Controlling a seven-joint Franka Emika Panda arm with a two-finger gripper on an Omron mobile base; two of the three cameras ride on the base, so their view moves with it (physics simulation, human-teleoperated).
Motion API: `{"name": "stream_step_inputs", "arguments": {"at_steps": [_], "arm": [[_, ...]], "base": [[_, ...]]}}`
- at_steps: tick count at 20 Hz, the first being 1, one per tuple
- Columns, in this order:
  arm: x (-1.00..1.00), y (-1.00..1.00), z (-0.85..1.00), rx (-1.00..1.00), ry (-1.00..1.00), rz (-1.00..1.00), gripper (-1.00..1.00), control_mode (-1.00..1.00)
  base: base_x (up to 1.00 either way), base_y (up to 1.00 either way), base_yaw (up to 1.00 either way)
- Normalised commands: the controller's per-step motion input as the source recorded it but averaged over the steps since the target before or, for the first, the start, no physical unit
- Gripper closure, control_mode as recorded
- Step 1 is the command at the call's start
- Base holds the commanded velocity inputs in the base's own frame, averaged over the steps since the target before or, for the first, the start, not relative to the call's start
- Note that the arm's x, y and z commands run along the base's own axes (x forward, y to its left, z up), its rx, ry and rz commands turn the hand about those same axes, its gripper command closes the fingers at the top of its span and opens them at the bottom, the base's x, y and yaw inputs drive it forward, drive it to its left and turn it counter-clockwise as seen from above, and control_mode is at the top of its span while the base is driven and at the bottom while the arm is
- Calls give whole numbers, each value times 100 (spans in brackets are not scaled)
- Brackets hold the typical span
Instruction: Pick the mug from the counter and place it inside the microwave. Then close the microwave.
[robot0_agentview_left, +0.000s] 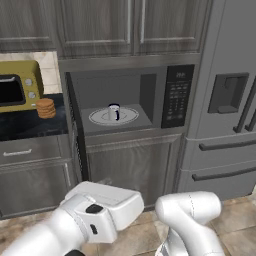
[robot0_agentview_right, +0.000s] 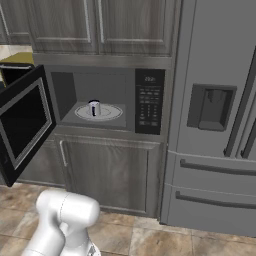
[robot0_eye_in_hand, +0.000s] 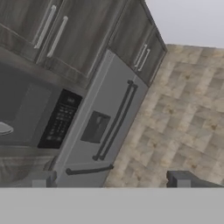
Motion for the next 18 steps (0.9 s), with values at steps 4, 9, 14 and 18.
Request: {"name": "stream_step_inputs", "arguments": {"at_steps": [4,9,14,18], "arm": [[26,33,-21,-7,0,-5,-100,-100],[30,16,-16,-8,0,-8,-100,-100],[27,20,-16,-7,0,-10,-100,-100],[28,26,-19,-7,0,-11,-100,-100]], "base": [[0,0,0],[0,0,0],[0,0,0],[0,0,0]]}}
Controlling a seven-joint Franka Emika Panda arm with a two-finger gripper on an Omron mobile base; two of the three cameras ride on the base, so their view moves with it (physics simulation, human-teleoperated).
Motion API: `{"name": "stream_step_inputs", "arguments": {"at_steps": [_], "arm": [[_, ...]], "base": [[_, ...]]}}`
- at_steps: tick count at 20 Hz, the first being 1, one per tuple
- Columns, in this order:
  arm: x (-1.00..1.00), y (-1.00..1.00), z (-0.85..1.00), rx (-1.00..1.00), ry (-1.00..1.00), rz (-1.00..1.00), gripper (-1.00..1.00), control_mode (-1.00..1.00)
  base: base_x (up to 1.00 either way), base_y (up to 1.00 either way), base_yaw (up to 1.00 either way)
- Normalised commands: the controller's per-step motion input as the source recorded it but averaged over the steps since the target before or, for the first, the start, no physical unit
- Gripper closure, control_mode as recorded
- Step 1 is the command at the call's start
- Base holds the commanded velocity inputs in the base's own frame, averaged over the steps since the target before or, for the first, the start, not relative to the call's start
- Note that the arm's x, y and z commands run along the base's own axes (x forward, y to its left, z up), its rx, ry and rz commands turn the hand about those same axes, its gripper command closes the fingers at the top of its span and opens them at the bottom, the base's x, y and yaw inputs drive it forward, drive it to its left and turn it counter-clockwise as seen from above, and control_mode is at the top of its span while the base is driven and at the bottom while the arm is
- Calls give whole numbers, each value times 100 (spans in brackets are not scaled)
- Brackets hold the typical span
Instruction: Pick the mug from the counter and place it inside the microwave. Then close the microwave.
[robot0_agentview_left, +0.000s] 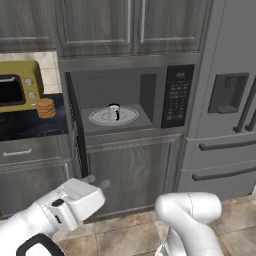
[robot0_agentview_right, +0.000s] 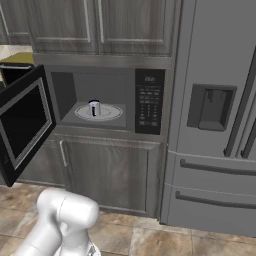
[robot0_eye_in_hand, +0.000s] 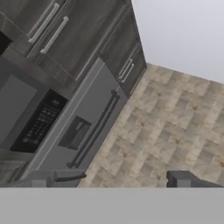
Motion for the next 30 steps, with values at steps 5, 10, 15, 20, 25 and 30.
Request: {"name": "stream_step_inputs", "arguments": {"at_steps": [5,10,15,20,25,30], "arm": [[24,22,-31,-7,0,-9,-100,-100],[13,15,-43,-3,-1,-6,-100,-100],[23,7,-21,-1,-2,0,-100,-100],[34,6,-19,0,-2,0,-100,-100],[33,11,-15,0,-1,0,-100,-100],[32,12,-10,0,0,0,-100,-100]], "base": [[0,0,0],[0,0,0],[0,0,0],[0,0,0],[0,0,0],[0,0,0]]}}
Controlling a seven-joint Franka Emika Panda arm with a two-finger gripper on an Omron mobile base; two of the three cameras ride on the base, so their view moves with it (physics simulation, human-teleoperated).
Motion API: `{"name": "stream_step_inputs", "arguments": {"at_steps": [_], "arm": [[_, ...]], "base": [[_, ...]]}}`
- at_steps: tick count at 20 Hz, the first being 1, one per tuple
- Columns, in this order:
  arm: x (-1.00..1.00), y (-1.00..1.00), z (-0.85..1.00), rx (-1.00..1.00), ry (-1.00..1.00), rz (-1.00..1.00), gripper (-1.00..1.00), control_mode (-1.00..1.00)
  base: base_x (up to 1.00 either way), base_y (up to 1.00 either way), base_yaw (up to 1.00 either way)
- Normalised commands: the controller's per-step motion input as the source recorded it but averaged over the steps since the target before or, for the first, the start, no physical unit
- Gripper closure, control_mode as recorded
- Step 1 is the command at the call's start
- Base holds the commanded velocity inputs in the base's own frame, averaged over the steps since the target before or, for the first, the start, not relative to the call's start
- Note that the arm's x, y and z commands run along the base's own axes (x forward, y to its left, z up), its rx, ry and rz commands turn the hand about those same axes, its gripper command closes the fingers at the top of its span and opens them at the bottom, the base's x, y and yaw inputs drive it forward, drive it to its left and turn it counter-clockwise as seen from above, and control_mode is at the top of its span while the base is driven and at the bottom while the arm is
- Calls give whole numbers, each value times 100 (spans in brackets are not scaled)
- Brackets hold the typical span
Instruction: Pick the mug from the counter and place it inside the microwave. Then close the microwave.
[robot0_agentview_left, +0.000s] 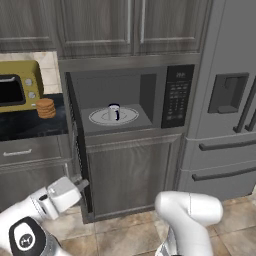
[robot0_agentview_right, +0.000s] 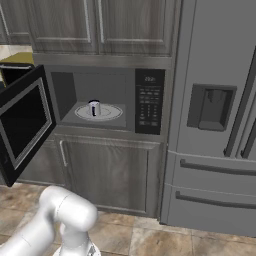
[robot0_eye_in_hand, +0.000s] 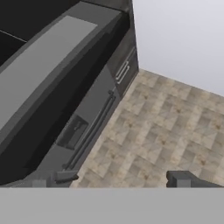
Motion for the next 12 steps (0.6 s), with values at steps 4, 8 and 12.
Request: {"name": "stream_step_inputs", "arguments": {"at_steps": [4,8,12], "arm": [[29,18,-13,0,0,0,-100,-100],[25,26,-15,0,0,1,-100,-100],[28,23,-16,0,0,1,-100,-100]], "base": [[0,0,0],[0,0,0],[0,0,0]]}}
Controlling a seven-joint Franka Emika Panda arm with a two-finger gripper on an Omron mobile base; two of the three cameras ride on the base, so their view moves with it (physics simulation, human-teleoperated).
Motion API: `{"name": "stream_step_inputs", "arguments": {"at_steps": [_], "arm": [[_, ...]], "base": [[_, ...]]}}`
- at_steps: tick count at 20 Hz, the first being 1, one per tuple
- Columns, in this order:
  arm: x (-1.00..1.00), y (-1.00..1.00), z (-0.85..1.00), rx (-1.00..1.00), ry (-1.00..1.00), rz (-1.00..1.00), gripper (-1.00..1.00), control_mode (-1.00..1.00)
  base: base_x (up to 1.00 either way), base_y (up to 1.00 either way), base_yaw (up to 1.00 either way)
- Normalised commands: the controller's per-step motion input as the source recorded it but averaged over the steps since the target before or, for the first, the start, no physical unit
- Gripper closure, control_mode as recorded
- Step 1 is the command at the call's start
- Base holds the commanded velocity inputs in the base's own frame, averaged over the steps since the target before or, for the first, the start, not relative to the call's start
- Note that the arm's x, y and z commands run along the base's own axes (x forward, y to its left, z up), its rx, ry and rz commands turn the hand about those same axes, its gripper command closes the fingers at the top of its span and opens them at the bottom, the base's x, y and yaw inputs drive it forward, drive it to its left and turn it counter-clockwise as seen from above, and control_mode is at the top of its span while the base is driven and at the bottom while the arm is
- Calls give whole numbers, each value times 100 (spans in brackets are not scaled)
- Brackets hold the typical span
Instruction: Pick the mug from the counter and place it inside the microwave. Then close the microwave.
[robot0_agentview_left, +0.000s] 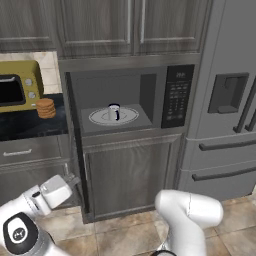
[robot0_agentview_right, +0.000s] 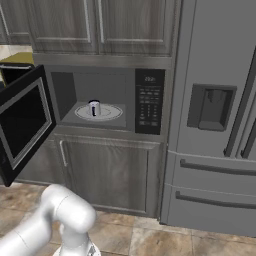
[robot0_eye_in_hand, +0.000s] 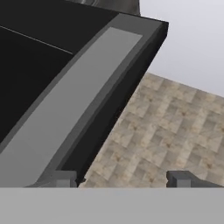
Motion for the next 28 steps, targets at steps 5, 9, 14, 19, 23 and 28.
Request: {"name": "stream_step_inputs", "arguments": {"at_steps": [5,9,14,19,23,28], "arm": [[10,31,-11,0,0,1,-100,-100],[-23,34,0,0,-7,0,-100,-100],[-7,43,0,0,-4,0,-100,-100],[20,14,-16,0,0,-1,-100,-100],[38,4,-27,0,0,-2,-100,-100],[41,2,-24,0,0,-1,-100,-100]], "base": [[0,0,0],[0,0,0],[0,0,0],[0,0,0],[0,0,0],[0,0,0]]}}
